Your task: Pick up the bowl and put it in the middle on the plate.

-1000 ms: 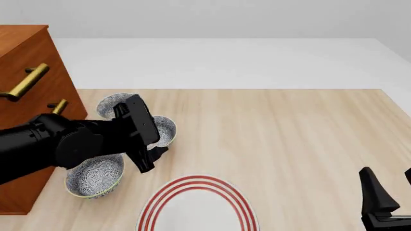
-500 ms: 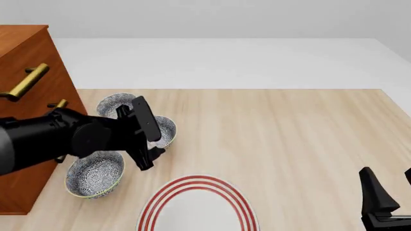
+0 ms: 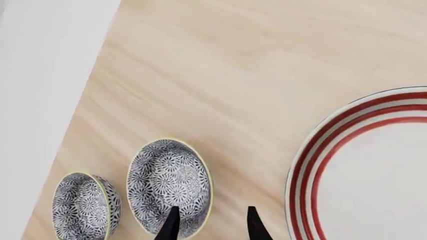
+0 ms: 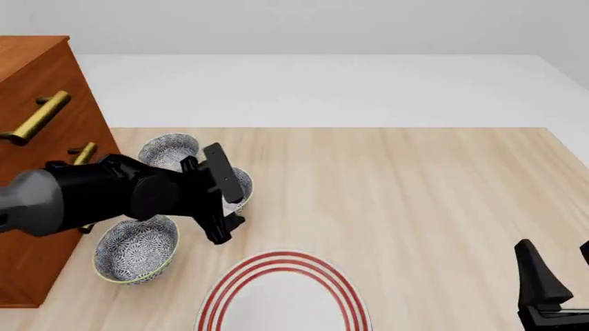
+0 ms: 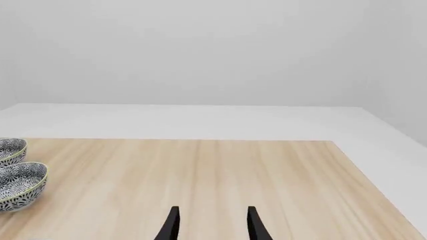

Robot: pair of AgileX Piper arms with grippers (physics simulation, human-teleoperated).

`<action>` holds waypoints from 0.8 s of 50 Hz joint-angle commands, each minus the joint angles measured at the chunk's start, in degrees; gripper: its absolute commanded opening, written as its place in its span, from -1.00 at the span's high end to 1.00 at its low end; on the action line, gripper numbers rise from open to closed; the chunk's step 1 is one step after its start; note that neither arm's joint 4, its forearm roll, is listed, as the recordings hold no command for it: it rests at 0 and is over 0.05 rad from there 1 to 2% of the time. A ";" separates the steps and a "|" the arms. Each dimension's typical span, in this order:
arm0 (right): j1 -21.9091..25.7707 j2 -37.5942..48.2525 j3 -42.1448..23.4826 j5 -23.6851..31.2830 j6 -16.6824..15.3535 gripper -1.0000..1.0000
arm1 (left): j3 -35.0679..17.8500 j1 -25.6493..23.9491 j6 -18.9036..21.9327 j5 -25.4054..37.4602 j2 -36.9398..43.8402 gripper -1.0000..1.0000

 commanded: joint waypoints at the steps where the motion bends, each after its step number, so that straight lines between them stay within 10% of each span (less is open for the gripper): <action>1: 0.00 -0.04 -0.03 0.03 -0.05 -1.00 | -0.58 0.36 0.48 -0.84 2.55 -1.00; 40: -0.04 0.00 -0.07 0.07 0.02 -1.00 | 0.50 3.15 1.97 -3.63 7.57 -1.00</action>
